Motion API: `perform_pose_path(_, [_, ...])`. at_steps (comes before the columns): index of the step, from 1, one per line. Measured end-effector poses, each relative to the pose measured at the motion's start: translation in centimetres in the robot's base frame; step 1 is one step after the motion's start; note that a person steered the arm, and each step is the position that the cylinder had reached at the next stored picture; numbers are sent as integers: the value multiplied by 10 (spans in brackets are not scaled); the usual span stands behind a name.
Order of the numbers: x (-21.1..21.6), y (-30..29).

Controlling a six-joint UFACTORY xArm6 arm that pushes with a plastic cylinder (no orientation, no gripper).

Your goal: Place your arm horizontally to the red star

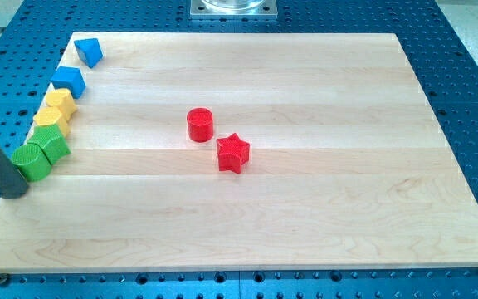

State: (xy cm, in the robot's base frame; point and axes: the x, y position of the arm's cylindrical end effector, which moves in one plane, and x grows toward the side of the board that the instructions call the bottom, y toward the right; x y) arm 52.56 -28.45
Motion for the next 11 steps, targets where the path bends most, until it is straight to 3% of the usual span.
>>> perform_pose_path(7, [2,38])
perform_pose_path(9, [-37,56])
perform_pose_path(11, [-45,58])
